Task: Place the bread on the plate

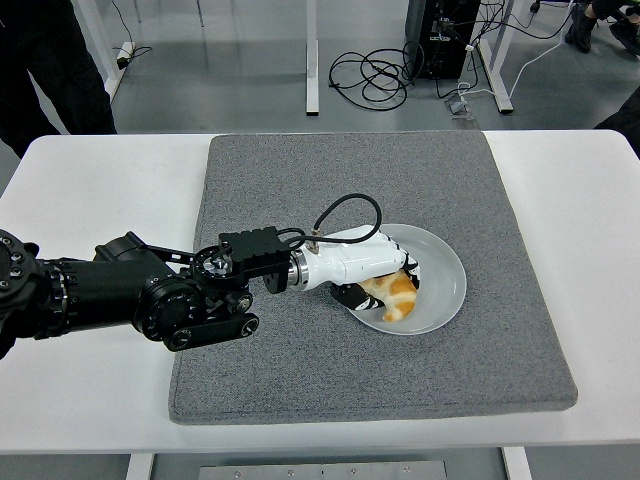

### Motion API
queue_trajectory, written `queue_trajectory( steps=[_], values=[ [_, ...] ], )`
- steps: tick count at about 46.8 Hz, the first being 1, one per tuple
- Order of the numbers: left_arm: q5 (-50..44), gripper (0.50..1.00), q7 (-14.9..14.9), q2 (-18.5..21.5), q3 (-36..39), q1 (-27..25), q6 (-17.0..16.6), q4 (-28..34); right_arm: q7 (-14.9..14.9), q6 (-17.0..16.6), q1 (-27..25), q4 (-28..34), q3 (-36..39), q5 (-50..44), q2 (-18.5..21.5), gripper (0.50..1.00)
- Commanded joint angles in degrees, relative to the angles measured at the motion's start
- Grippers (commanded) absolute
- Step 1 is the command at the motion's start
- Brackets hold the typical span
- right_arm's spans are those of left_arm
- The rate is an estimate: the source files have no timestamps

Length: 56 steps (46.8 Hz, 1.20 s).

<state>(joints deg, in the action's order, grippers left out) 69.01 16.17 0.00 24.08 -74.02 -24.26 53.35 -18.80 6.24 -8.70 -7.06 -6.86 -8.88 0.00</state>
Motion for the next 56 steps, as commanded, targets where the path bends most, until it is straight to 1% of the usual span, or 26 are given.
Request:
queue_trajectory(
  steps=[1,19,21,22,25,27,29,34,42,51,56],
  values=[
    [-0.01,0.5,0.0,0.0,0.0,0.11,-0.09,-0.01,-0.01,0.0,0.0,-0.05,0.0,0.0,0.0,1.0],
    [0.16,0.5,-0.18,0.0,-0.09,0.28,-0.35,-0.18,-0.01,0.0,0.0,0.03,0.0,0.0,0.0,1.0],
    [-0.1,0.731,-0.27,0.0,-0.09,0.28,-0.35,-0.09,-0.01,0.0,0.0,0.03,0.0,0.0,0.0,1.0],
    [-0.1,0.799,-0.18,0.0,-0.09,0.37,-0.35,-0.18,-0.01,0.0,0.0,0.03,0.0,0.0,0.0,1.0],
    [-0.1,0.867,-0.18,0.0,0.0,0.37,-0.35,-0.18,-0.01,0.0,0.0,0.03,0.0,0.0,0.0,1.0],
    [-0.19,0.899,-0.18,0.0,0.0,0.28,-0.27,-0.18,-0.01,0.0,0.0,-0.05,0.0,0.0,0.0,1.0],
    [-0.28,0.911,-0.18,0.0,0.0,0.28,-0.26,-0.18,-0.01,0.0,0.0,0.03,0.0,0.0,0.0,1.0],
    [-0.28,0.924,-0.27,0.0,0.0,0.2,-0.26,-0.09,-0.01,0.0,0.0,-0.05,0.0,0.0,0.0,1.0],
    [-0.54,0.966,-0.35,0.0,-0.26,-0.59,-0.18,0.17,-0.01,0.0,0.0,0.03,0.0,0.0,0.0,1.0],
    [-0.8,0.972,-0.44,0.0,-0.35,-2.79,0.09,1.57,-0.01,0.0,0.0,-0.05,0.0,0.0,0.0,1.0],
    [-1.5,0.974,-0.62,0.0,-0.26,-4.98,0.35,5.26,-0.01,0.0,0.0,0.03,0.0,0.0,0.0,1.0]
  ],
)
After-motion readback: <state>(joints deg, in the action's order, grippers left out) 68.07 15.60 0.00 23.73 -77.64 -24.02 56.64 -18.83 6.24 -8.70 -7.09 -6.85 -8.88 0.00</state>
